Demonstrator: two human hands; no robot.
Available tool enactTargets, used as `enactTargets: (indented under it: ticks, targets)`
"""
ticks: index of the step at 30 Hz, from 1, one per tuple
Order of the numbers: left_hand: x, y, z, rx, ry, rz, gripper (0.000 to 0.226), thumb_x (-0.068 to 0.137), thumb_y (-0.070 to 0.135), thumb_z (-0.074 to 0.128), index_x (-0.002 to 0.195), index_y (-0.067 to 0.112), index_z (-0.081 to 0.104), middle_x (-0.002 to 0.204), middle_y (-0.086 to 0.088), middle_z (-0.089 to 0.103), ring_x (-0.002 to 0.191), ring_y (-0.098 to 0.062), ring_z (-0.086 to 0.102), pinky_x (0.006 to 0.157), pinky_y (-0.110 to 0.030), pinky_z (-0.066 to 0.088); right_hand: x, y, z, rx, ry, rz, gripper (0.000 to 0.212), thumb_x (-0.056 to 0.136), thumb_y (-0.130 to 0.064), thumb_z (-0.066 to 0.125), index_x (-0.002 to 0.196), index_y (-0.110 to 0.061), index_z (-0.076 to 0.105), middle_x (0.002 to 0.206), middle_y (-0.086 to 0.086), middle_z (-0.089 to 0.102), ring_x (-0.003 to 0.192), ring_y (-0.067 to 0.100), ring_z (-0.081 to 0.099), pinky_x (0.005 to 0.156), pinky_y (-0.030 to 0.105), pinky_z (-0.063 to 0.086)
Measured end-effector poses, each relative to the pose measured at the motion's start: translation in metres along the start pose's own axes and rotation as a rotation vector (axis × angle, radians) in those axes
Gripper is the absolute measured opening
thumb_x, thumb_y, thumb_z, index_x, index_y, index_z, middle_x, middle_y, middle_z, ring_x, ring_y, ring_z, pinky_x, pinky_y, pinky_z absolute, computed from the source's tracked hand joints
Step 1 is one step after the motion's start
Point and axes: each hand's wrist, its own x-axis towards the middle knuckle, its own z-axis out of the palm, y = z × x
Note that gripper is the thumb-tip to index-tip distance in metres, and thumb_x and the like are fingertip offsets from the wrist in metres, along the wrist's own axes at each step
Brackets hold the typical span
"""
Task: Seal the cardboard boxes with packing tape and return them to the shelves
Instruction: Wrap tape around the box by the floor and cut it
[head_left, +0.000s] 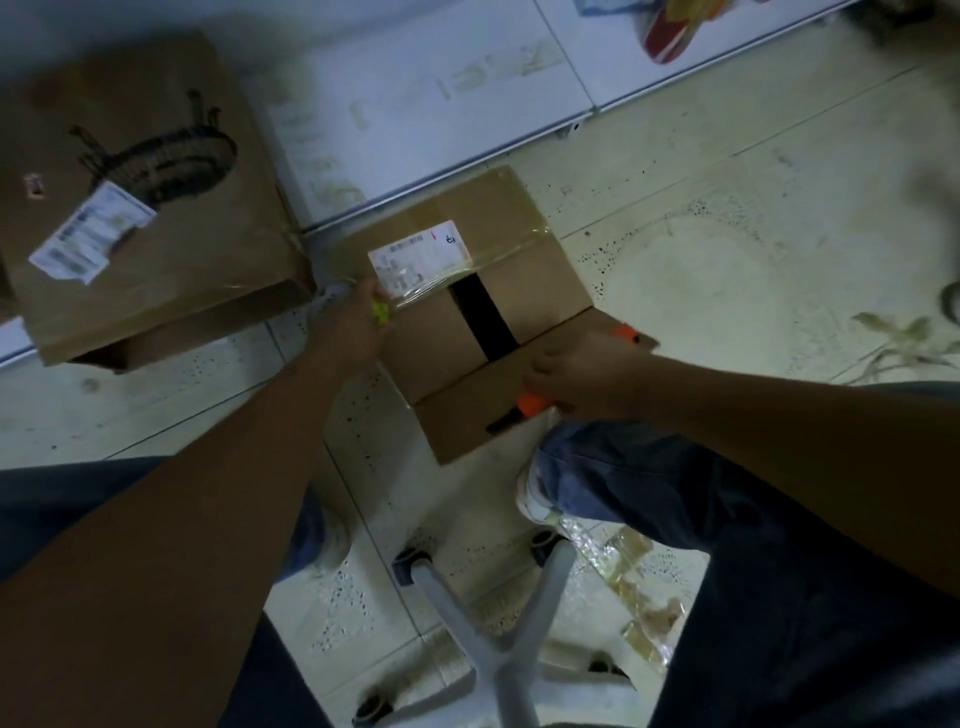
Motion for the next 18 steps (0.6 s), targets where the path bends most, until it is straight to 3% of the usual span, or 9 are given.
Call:
enactTargets:
  ticks: [3, 6, 9, 11, 14, 16, 18]
  targets:
    - [0.003, -0.004, -0.006, -0.004, -0.006, -0.005, 0.048, 0.091, 0.022, 0.070, 0.132, 0.012, 0.047, 0.131, -0.019, 0.057, 0.114, -0.039, 0.058, 0.083, -0.034, 0.040, 0.007, 0.026, -0.030, 0.043, 0.212, 0.291, 0.017, 0.098, -0.029, 0.053, 0.111, -0.019, 0.057, 0.097, 0.005, 0.063, 0.073, 0.024, 0.060, 0.057, 0.033, 0.042]
    - [0.007, -0.005, -0.008, -0.018, -0.011, -0.029, 0.049, 0.089, 0.026, 0.072, 0.130, 0.017, 0.048, 0.132, -0.016, 0.056, 0.116, -0.037, 0.057, 0.089, -0.039, 0.045, 0.040, 0.044, -0.042, 0.267, 0.406, 0.520, 0.035, 0.093, -0.037, 0.063, 0.123, -0.020, 0.059, 0.108, 0.007, 0.061, 0.094, 0.028, 0.062, 0.072, 0.037, 0.049]
    - [0.006, -0.001, -0.013, -0.188, 0.047, -0.102, 0.042, 0.090, 0.023, 0.072, 0.126, 0.014, 0.052, 0.120, -0.009, 0.056, 0.107, -0.027, 0.056, 0.082, -0.030, 0.041, 0.079, 0.054, -0.027, 0.458, 0.368, 0.739, 0.074, 0.081, -0.048, 0.075, 0.143, -0.026, 0.041, 0.130, 0.009, 0.048, 0.112, 0.032, 0.056, 0.081, 0.044, 0.051]
    - [-0.001, 0.002, -0.016, -0.282, 0.247, -0.188, 0.038, 0.090, 0.022, 0.070, 0.122, 0.011, 0.055, 0.112, -0.006, 0.052, 0.101, -0.023, 0.053, 0.085, -0.030, 0.044, 0.100, 0.061, -0.013, 0.640, 0.395, 0.900, 0.093, 0.074, -0.048, 0.081, 0.148, -0.022, 0.031, 0.139, 0.011, 0.039, 0.120, 0.035, 0.049, 0.086, 0.048, 0.050]
    - [-0.020, 0.005, -0.016, -0.183, 0.545, -0.261, 0.034, 0.093, 0.025, 0.064, 0.121, 0.008, 0.055, 0.109, -0.009, 0.056, 0.099, -0.023, 0.055, 0.078, -0.032, 0.044, 0.123, 0.066, 0.002, 0.756, 0.378, 1.036, 0.129, 0.067, -0.049, 0.087, 0.158, -0.018, 0.001, 0.158, 0.015, 0.016, 0.134, 0.040, 0.039, 0.102, 0.055, 0.045]
    - [-0.030, 0.014, -0.010, -0.122, 0.561, -0.276, 0.034, 0.095, 0.025, 0.060, 0.125, 0.009, 0.053, 0.108, -0.007, 0.058, 0.095, -0.021, 0.054, 0.073, -0.025, 0.031, 0.130, 0.073, 0.008, 0.837, 0.348, 1.111, 0.140, 0.062, -0.052, 0.089, 0.158, -0.022, -0.009, 0.163, 0.016, 0.000, 0.138, 0.044, 0.036, 0.105, 0.058, 0.043]
    - [-0.037, 0.024, 0.000, -0.065, 0.535, -0.311, 0.036, 0.096, 0.022, 0.060, 0.129, 0.011, 0.051, 0.106, -0.005, 0.058, 0.098, -0.023, 0.054, 0.071, -0.021, 0.021, 0.130, 0.084, 0.012, 0.903, 0.282, 1.112, 0.140, 0.062, -0.061, 0.085, 0.158, -0.025, -0.011, 0.164, 0.019, -0.002, 0.136, 0.047, 0.039, 0.104, 0.056, 0.045]
